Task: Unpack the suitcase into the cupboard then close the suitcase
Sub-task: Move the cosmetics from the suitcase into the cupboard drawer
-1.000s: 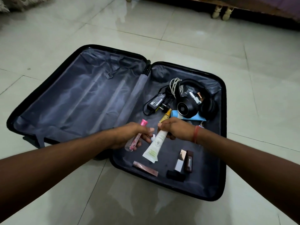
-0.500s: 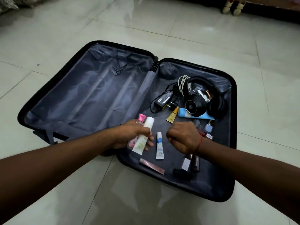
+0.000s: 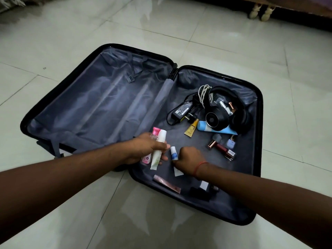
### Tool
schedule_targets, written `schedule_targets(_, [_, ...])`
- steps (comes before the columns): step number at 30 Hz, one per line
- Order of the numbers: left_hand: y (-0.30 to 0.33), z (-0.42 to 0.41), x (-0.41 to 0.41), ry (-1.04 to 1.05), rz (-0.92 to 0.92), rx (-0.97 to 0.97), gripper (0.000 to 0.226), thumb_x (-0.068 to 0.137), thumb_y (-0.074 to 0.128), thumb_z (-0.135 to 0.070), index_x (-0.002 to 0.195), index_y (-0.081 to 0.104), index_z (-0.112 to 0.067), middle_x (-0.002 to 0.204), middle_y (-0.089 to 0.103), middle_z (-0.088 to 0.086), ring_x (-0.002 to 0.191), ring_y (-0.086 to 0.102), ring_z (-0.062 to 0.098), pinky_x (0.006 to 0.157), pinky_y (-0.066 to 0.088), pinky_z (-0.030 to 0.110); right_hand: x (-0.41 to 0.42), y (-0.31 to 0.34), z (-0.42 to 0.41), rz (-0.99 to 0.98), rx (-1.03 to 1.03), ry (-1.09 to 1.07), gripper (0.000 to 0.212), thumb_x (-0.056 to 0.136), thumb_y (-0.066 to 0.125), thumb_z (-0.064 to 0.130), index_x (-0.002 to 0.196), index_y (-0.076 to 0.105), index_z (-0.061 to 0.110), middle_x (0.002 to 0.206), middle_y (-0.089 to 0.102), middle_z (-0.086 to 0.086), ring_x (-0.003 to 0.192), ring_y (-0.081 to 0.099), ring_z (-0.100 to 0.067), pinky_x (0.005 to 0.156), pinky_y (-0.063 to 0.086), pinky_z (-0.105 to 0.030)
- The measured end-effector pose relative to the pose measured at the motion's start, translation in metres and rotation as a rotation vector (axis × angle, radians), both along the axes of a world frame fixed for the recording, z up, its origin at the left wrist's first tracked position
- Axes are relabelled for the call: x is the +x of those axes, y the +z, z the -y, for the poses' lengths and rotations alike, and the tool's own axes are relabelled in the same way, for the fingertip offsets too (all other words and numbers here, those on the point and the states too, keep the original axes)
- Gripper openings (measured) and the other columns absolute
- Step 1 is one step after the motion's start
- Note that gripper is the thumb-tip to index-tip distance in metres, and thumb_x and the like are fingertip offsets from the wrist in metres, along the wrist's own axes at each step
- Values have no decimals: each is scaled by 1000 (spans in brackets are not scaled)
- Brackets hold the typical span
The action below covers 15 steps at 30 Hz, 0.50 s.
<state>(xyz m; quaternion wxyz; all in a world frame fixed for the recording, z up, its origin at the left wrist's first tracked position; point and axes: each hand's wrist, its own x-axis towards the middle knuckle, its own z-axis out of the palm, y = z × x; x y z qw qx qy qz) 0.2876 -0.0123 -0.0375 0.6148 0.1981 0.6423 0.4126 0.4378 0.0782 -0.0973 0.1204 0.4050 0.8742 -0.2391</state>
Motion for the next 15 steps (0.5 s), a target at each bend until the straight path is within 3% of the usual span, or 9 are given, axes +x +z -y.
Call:
schedule_targets(4, [-6, 0, 1, 40, -43, 20, 15, 86, 65, 3, 93, 58, -7, 81, 69, 12, 69, 71, 24, 59, 56, 37, 1, 5, -3, -178, -336, -279, 30, 75, 73, 35, 66, 62, 8, 68, 66, -15, 63, 61, -23, 58, 50, -39])
schedule_targets(7, [-11, -2, 5, 77, -103, 30, 15, 89, 65, -4, 103, 60, -5, 83, 68, 13, 67, 69, 21, 59, 55, 35, 4, 25, -4, -436, -605, -435, 24, 80, 77, 20, 73, 56, 10, 61, 64, -8, 45, 58, -14, 48, 51, -30])
schedule_targets(12, [-9, -7, 8, 108, -64, 60, 38, 78, 73, -31, 99, 67, -1, 71, 68, 18, 60, 60, 28, 66, 50, 41, 11, 52, -4, -646, -604, -363, 22, 81, 76, 10, 80, 56, 3, 50, 60, 3, 41, 55, -6, 41, 47, -21])
schedule_targets(15, [-6, -12, 9, 63, -66, 86, 25, 80, 73, -22, 92, 66, -1, 60, 65, 13, 46, 59, 22, 50, 50, 29, 15, 53, -3, -636, -603, -339, 22, 79, 77, 10, 81, 57, 3, 53, 62, 0, 45, 58, -10, 43, 50, -23])
